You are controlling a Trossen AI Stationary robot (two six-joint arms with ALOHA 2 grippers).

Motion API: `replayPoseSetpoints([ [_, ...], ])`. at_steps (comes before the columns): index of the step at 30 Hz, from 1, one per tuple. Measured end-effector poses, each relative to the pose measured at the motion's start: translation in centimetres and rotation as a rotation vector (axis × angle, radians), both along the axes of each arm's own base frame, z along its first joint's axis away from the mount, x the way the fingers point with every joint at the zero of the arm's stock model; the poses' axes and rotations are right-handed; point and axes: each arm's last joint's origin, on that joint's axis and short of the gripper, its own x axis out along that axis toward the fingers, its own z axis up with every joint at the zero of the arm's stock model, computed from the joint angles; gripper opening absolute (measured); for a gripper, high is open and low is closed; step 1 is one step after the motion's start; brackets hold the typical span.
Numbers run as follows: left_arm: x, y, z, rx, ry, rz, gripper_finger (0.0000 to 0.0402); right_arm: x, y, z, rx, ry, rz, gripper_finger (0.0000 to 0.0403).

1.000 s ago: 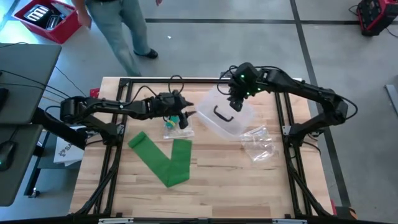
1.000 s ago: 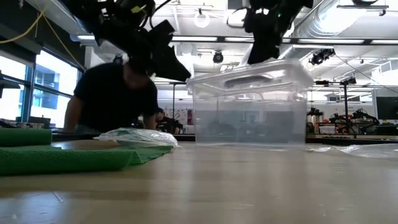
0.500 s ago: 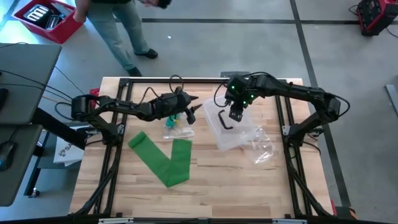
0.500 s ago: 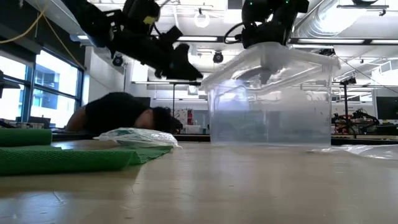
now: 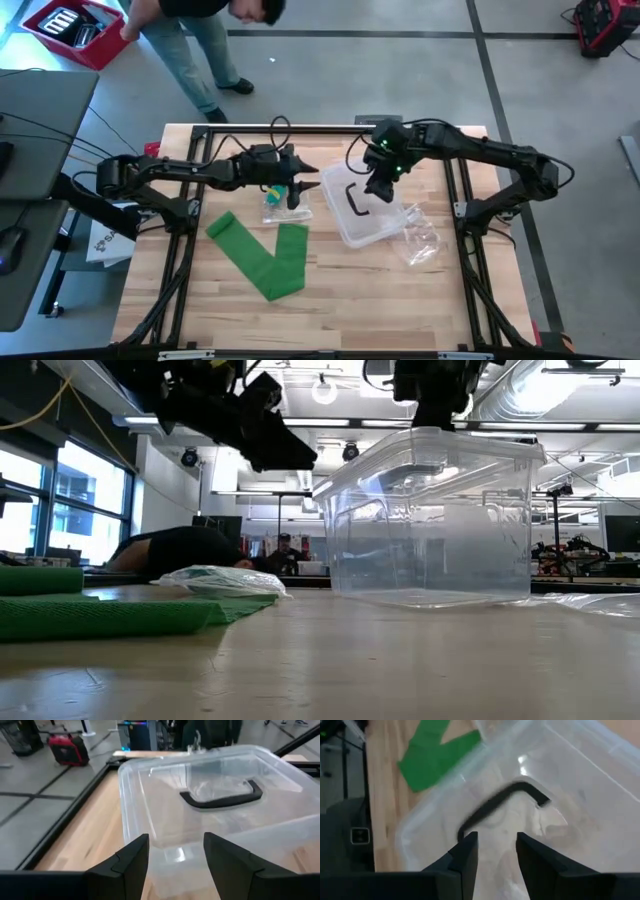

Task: Roll bandage
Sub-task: Open the transparent storage box

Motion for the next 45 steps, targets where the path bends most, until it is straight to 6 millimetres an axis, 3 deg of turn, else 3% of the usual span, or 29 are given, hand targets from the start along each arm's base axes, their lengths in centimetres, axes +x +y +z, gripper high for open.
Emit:
replayPoseSetpoints([
  [4, 0.1, -0.6, -0.2, -0.013, 0.017, -0.026, 0.0184, 0.5, 0.6, 0.2, 0.038, -0.024, -0.029, 0.0134],
  [8, 0.2, -1.2, -0.1, -0.057, 0.004, -0.076, 0.0184, 1.0, 1.6, 0.0, 0.134, 0.002, -0.070, 0.0169],
  [13, 0.2, -2.1, -0.1, -0.138, 0.011, -0.079, 0.0184, 3.1, 2.3, -1.5, 0.214, 0.042, -0.157, 0.0227],
  [16, 0.1, -2.9, -0.3, -0.186, 0.044, -0.084, 0.0184, 4.1, 2.5, -2.5, 0.254, 0.068, -0.211, 0.0242],
  [26, 1.4, -4.0, -1.9, -0.156, 0.051, 0.052, 0.0184, 5.0, 2.6, -4.3, 0.220, 0.173, -0.374, 0.0242],
  [35, 3.4, -3.7, -3.5, -0.198, -0.054, 0.101, 0.0184, 6.2, 2.8, -6.2, 0.223, 0.220, -0.316, 0.0241],
  [45, 3.4, -3.6, -3.7, -0.193, -0.044, 0.146, 0.0184, 5.3, 1.8, -4.2, 0.231, 0.100, -0.270, 0.0221],
])
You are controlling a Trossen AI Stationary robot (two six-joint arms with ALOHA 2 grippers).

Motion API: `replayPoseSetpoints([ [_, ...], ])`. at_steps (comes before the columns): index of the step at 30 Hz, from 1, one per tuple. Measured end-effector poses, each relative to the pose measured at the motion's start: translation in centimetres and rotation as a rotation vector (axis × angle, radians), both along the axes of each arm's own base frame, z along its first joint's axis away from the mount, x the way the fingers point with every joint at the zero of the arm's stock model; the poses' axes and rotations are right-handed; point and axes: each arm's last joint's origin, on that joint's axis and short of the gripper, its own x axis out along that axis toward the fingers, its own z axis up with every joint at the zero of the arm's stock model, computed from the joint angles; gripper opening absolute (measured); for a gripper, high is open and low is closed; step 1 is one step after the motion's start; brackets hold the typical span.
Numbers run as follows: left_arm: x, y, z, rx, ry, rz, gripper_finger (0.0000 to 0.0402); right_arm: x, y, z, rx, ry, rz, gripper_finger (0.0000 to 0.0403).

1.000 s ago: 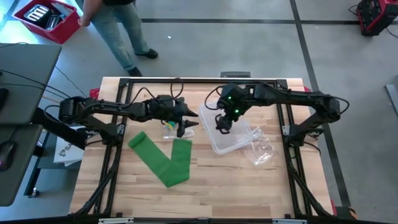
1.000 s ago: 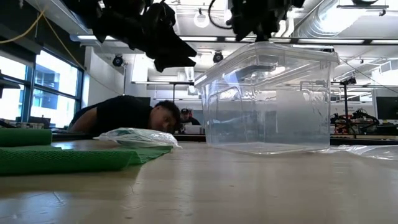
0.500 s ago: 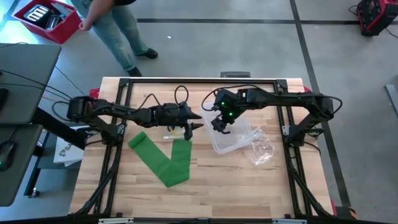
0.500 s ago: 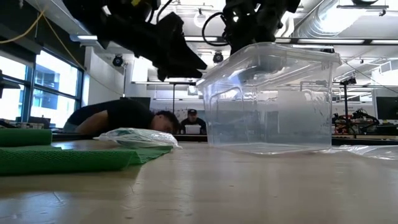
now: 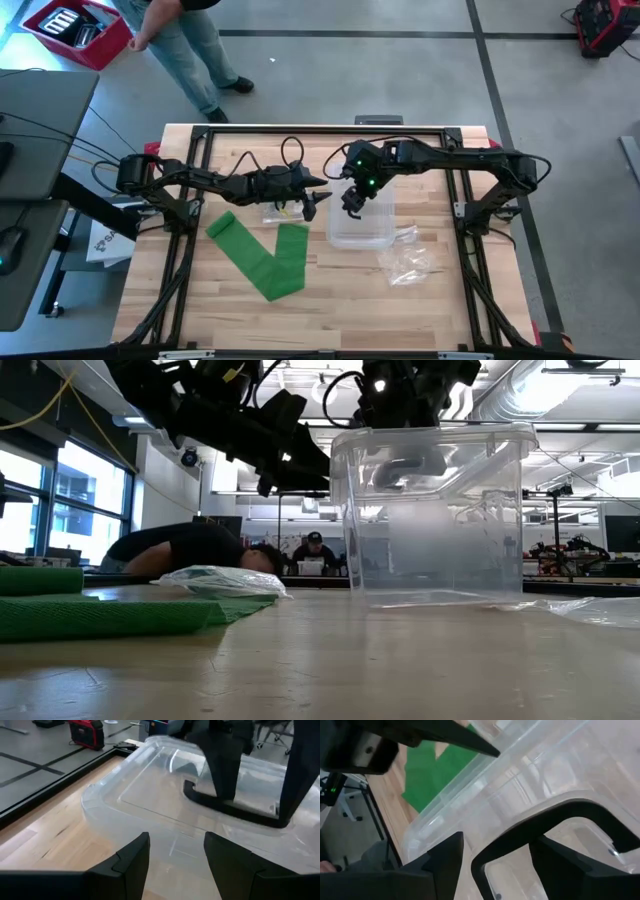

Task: Roll bandage
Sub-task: Open the transparent storage box

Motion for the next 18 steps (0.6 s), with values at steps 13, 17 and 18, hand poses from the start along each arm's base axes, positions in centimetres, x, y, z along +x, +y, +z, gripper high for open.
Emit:
replayPoseSetpoints([
  [13, -1.0, -0.5, 2.5, -0.015, -0.076, -0.082, 0.0184, -0.5, -0.3, 1.2, -0.097, -0.056, 0.038, 0.0220],
  [17, -1.0, -0.5, 2.8, -0.019, -0.086, -0.099, 0.0184, -0.7, -0.3, 1.1, -0.119, -0.043, 0.062, 0.0220],
  [18, -1.0, -0.5, 2.7, -0.021, -0.081, -0.102, 0.0184, -0.7, -0.3, 1.0, -0.134, -0.046, 0.085, 0.0220],
])
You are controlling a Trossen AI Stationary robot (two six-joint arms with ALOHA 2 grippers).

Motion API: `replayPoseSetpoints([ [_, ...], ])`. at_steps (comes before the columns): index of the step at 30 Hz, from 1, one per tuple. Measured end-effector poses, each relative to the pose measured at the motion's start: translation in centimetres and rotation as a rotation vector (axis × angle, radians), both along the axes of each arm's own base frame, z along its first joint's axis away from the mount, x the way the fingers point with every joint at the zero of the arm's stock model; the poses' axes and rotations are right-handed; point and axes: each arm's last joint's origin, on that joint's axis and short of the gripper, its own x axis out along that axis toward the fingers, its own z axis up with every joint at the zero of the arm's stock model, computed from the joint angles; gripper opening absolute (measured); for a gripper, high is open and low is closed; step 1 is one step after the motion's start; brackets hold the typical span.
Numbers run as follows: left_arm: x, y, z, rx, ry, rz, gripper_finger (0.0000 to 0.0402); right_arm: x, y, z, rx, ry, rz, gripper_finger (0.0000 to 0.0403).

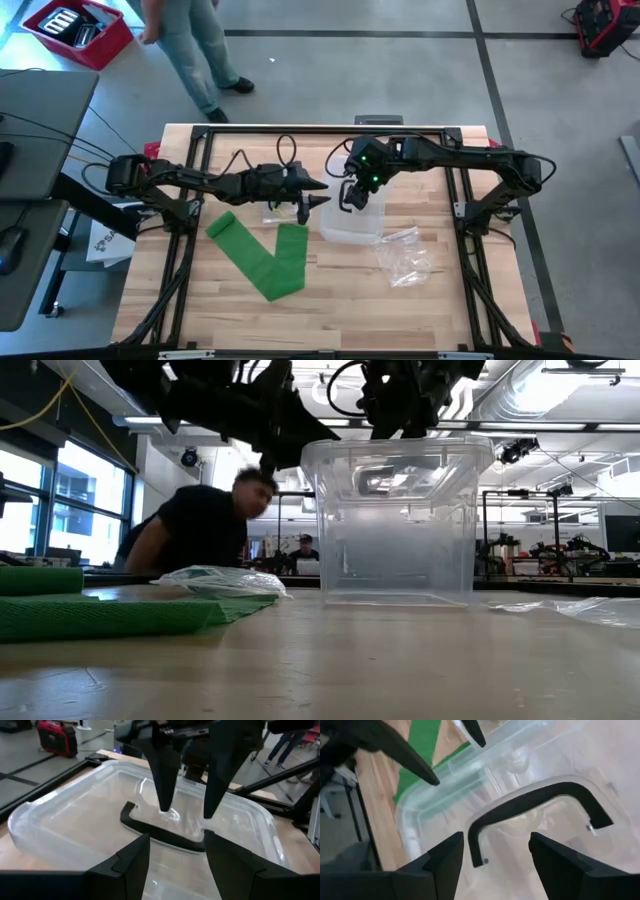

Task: Roll bandage
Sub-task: Open the transparent storage box

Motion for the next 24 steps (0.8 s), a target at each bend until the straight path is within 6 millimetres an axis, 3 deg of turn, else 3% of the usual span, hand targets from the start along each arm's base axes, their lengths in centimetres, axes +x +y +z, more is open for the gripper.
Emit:
replayPoseSetpoints([
  [5, 0.0, 0.0, 0.0, 0.000, 0.001, 0.002, 0.0184, 0.2, 0.4, 1.1, -0.144, -0.059, 0.213, 0.0220],
  [9, 0.2, 0.3, 0.7, -0.036, 0.041, 0.003, 0.0184, 0.6, 1.6, 2.6, -0.558, -0.082, 0.497, 0.0220],
  [14, -0.3, 1.2, 2.3, -0.074, 0.181, 0.045, 0.0184, 0.9, 2.5, 2.5, -0.961, -0.018, 0.857, 0.0220],
  [24, -0.5, 2.7, 1.2, -0.119, 0.280, 0.106, 0.0184, 1.5, 2.4, -1.0, -1.145, 0.007, 1.162, 0.0220],
])
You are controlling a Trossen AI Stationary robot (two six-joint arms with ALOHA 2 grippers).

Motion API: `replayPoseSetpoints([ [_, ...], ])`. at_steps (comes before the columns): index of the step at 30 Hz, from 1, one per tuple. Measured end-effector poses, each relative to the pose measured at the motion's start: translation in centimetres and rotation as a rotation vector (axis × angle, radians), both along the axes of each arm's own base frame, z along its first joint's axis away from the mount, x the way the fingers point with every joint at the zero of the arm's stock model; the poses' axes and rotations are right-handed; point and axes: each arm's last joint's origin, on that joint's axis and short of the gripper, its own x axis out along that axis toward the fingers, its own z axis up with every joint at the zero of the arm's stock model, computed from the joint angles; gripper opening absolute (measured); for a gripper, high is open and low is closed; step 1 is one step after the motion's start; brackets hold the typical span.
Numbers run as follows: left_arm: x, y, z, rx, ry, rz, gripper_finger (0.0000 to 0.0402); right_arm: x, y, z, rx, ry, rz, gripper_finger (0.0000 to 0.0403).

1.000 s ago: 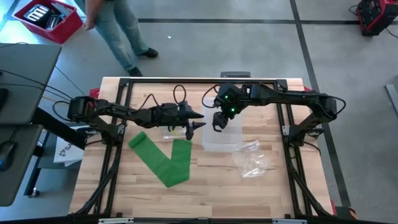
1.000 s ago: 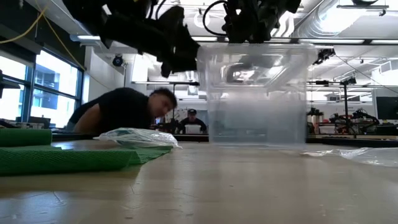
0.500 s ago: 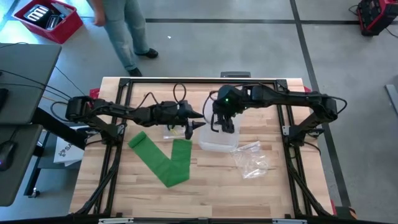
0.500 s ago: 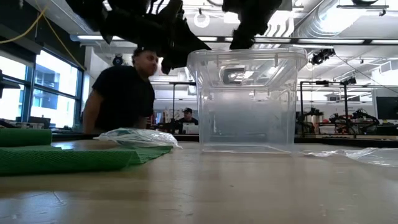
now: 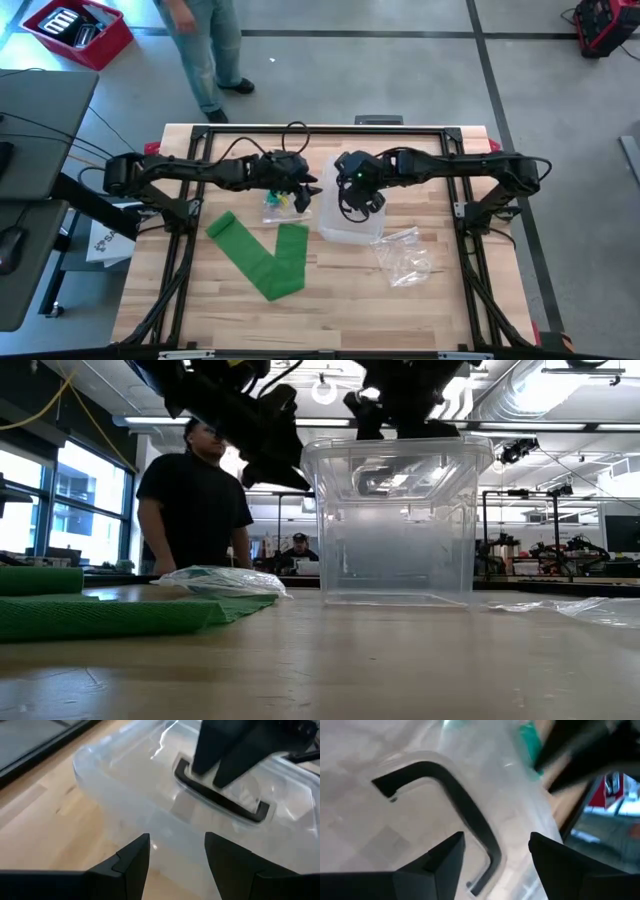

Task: Roll bandage
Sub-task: Open the transparent storage box

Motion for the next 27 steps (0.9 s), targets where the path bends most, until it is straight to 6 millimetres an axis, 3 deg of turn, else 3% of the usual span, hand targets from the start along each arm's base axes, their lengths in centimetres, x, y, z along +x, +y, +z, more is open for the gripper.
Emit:
replayPoseSetpoints([
  [12, 0.2, 0.2, -0.4, -0.004, 0.012, 0.005, 0.0184, 0.4, 0.1, -2.4, -0.018, -0.059, 0.179, 0.0220],
  [18, 0.2, 0.2, -0.5, -0.002, 0.016, 0.009, 0.0184, 0.9, -0.2, -3.6, -0.030, -0.094, 0.134, 0.0220],
  [27, 0.1, 0.3, -0.5, -0.003, 0.024, 0.023, 0.0184, 1.5, 0.5, -2.8, -0.084, -0.171, 0.012, 0.0220],
])
